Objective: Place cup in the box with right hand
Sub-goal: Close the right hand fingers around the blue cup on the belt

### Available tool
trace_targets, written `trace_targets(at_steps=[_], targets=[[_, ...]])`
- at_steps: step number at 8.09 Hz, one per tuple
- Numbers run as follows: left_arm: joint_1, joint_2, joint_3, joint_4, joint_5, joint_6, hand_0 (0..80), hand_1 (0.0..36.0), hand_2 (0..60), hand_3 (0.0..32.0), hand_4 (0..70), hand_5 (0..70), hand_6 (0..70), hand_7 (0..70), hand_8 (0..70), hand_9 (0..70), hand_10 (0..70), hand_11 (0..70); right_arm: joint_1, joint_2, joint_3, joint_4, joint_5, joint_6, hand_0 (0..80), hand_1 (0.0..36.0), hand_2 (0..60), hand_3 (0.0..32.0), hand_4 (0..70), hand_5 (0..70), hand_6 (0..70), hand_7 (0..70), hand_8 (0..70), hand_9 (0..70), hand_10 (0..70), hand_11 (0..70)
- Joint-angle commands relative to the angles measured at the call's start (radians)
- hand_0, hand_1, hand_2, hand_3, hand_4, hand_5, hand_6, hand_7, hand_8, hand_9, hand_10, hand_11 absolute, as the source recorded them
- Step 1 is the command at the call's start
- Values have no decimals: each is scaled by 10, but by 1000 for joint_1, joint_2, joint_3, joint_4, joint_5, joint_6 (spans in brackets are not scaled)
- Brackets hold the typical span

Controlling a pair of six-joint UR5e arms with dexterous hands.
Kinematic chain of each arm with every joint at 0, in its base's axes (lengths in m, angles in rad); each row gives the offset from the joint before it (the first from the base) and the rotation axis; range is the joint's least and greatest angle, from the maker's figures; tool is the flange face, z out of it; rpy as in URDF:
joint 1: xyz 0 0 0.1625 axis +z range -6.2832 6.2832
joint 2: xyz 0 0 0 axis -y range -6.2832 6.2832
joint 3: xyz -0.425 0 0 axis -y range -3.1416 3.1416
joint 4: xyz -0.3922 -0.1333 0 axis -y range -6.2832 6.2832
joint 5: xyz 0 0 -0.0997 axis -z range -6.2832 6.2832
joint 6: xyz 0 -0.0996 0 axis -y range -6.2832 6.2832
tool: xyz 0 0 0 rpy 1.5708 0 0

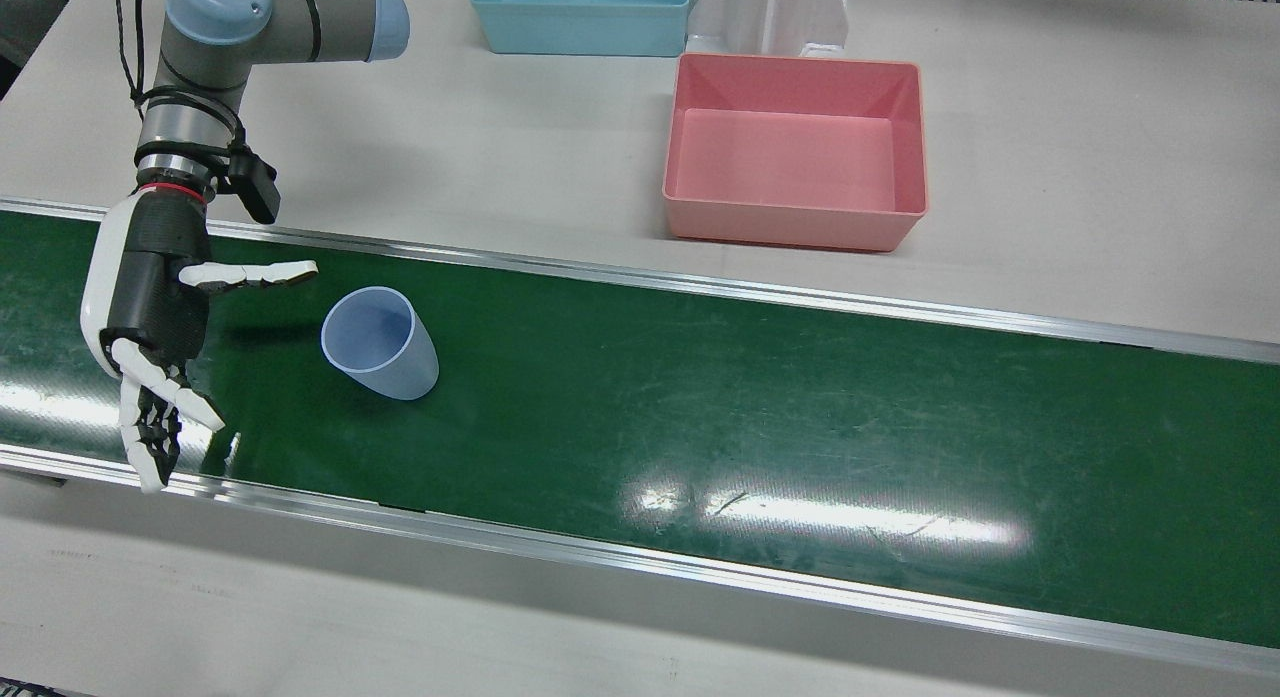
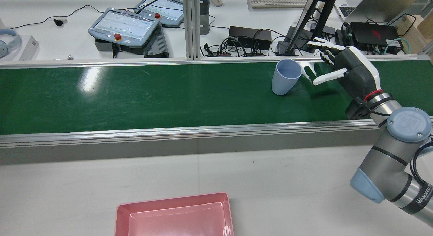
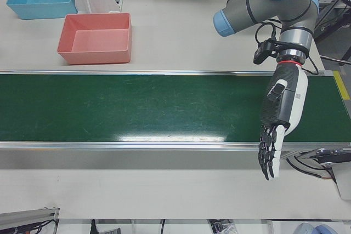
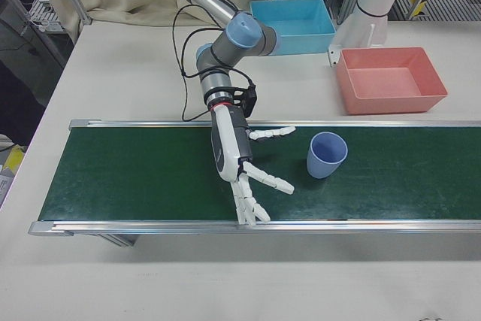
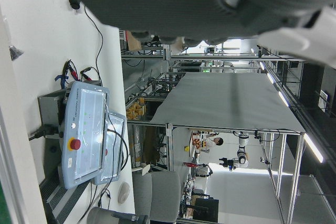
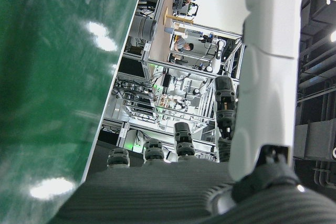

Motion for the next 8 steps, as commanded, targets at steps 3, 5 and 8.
trace_targets(at_steps=[3,5,8], targets=[[0,0,0,0,0,0,0,0,0,0,0,0,0,0,0,0,0,0,-34,5,0,0,1,-10,670,137,0,0,209,70,60,171,35,86,15,45],[0,0,0,0,0,0,0,0,0,0,0,0,0,0,0,0,0,0,-48,21,0,0,1,-23,661,141,0,0,208,70,61,176,37,88,15,46],[0,0,0,0,0,0,0,0,0,0,0,0,0,0,0,0,0,0,-48,24,0,0,0,-24,670,136,0,0,220,69,61,177,36,87,15,46]])
